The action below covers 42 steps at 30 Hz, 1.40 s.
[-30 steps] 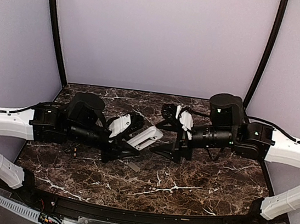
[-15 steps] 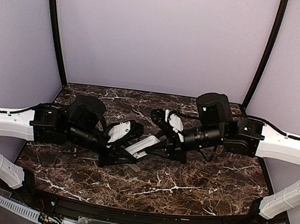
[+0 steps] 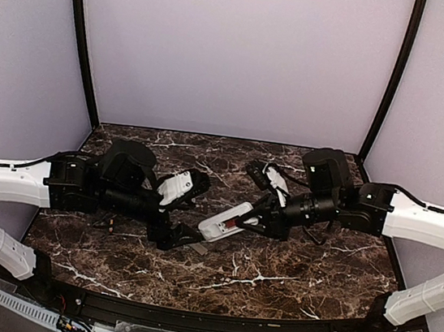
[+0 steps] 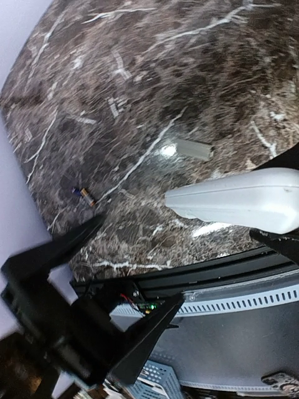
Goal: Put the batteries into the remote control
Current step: Pass from the left arm to the right, then place the remote control without the battery cover at the center of the board.
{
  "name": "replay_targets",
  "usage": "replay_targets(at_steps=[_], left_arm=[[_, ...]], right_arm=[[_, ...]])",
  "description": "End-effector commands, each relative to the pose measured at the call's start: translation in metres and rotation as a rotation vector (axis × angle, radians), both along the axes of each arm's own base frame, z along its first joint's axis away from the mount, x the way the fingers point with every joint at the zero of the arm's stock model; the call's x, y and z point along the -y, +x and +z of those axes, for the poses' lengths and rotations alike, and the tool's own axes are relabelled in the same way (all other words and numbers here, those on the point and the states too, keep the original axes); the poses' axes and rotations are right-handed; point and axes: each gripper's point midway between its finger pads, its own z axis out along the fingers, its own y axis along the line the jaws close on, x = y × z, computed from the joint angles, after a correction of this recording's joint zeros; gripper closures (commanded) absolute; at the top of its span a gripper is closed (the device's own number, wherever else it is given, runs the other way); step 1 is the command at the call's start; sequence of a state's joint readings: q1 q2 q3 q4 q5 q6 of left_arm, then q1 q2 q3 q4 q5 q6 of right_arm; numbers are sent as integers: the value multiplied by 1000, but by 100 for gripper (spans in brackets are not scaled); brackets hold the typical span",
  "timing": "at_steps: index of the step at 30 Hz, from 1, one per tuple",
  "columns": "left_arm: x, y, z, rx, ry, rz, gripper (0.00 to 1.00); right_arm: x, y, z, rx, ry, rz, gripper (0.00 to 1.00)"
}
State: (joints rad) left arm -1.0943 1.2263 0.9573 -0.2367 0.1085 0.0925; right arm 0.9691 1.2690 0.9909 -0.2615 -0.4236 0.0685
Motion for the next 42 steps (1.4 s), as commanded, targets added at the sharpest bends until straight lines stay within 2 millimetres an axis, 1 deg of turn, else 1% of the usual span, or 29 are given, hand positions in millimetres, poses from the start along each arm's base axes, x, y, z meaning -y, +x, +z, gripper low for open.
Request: replay_targets(at_steps=[1, 2, 4, 6, 7, 8, 9, 10, 11, 12, 14, 15, 16, 17, 18, 20, 22, 24, 26, 29, 31, 35, 38, 39, 42], left_arm=[[-18, 29, 20, 23, -22, 189, 17], [-21, 33, 18, -10, -31, 232, 17], [-33, 49, 12, -57, -29, 351, 17], [-56, 71, 2, -105, -29, 530, 17], [-71, 82, -8, -129, -23, 612, 18], [-83, 90, -14, -161, -44, 706, 18], [-99, 97, -24, -181, -47, 782, 19], [-114, 106, -29, -212, -79, 884, 19], [-125, 105, -38, -247, -101, 945, 20], [-138, 111, -42, -246, -114, 1009, 21], [-161, 109, -58, -275, -142, 1112, 23], [-166, 109, -61, -284, -155, 1140, 24], [-177, 109, -67, -303, -176, 1192, 24], [-181, 109, -69, -321, -198, 1222, 24], [-189, 108, -74, -322, -202, 1248, 25], [-197, 107, -76, -326, -220, 1283, 25], [-204, 105, -78, -320, -226, 1310, 25], [-211, 104, -79, -312, -232, 1341, 25], [-219, 103, -81, -307, -236, 1372, 25], [-232, 100, -86, -311, -253, 1447, 25], [-241, 97, -90, -319, -260, 1500, 25], [-259, 88, -105, -347, -276, 1603, 26], [-272, 84, -119, -396, -283, 1678, 28], [-279, 83, -125, -426, -292, 1713, 28], [-291, 84, -134, -474, -310, 1775, 31]], right_arm=[[28, 17, -27, -220, 13, -237, 96], [35, 20, -34, -257, 15, -282, 95], [52, 26, -55, -348, 4, -400, 93], [62, 27, -73, -459, 33, -478, 93], [66, 25, -82, -509, 48, -505, 94], [69, 23, -92, -555, 55, -528, 94], [73, 21, -101, -603, 55, -557, 95], [73, 20, -107, -636, 69, -575, 95], [75, 18, -115, -673, 68, -597, 95], [76, 17, -121, -706, 73, -615, 95], [78, 13, -137, -773, 65, -646, 95], [80, 12, -145, -800, 57, -661, 94], [82, 10, -153, -823, 42, -675, 93], [84, 9, -160, -841, 27, -691, 91], [86, 7, -167, -858, 7, -708, 87], [92, 5, -179, -884, -34, -750, 80], [101, 2, -193, -884, -106, -790, 70], [113, -1, -204, -869, -187, -830, 64], [121, -3, -209, -852, -235, -856, 59], [130, -3, -212, -833, -285, -883, 53], [133, -2, -211, -817, -311, -892, 41], [139, 4, -203, -761, -350, -916, 30], [143, 13, -190, -696, -375, -931, 27], [143, 17, -185, -674, -378, -934, 27], [142, 27, -170, -612, -394, -930, 29]])
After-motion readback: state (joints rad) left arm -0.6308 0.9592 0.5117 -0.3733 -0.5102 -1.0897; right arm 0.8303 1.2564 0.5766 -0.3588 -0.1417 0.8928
